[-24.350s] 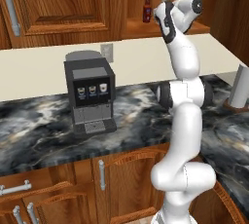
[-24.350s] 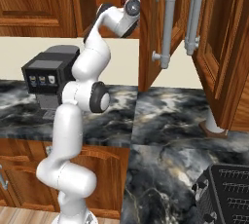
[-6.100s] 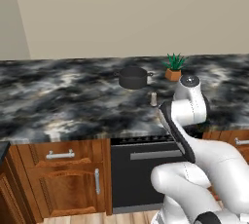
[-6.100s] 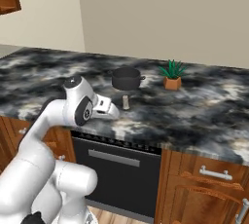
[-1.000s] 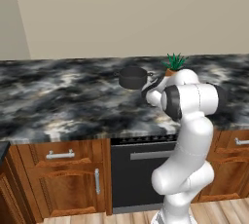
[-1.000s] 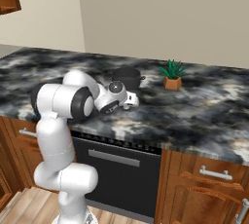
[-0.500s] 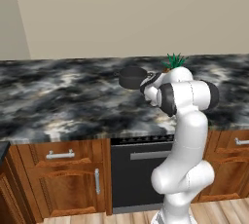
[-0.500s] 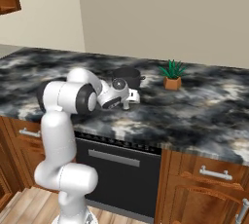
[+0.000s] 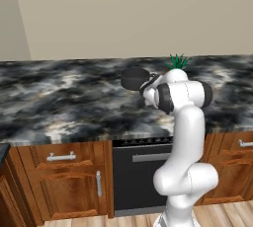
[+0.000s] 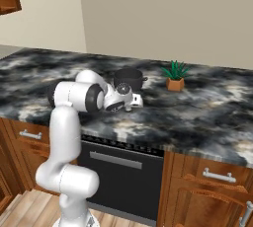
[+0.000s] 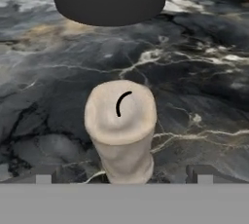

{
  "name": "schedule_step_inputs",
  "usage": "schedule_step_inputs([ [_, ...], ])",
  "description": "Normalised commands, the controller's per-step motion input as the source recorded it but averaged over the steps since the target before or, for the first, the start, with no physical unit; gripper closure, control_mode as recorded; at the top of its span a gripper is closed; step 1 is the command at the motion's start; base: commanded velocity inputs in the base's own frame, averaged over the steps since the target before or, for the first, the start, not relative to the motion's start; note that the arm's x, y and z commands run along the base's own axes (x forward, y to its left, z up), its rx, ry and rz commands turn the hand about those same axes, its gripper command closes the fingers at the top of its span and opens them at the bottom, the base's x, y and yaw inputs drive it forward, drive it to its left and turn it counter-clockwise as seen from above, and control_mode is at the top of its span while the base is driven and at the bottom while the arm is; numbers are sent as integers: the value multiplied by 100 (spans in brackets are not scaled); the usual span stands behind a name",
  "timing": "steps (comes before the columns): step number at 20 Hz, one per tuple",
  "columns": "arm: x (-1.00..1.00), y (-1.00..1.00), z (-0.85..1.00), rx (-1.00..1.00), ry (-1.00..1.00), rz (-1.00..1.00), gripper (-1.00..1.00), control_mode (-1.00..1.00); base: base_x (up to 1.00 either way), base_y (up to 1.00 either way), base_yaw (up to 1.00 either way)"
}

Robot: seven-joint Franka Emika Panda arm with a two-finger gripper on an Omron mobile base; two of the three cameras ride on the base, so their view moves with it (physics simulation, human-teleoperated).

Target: Pick the candle and candle from the dining table and place them in the open cabinet. Close the cabinet after placing the objects.

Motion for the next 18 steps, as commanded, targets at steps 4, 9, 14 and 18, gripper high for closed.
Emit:
schedule_step_inputs([
  [4,20,0,-28,-3,0,2,-100,-100,0,0,0],
  [9,19,0,-1,0,0,1,-100,-100,0,0,0],
  [14,20,0,0,0,0,1,-100,-100,0,0,0],
  [18,28,0,0,0,0,1,-100,-100,0,0,0],
])
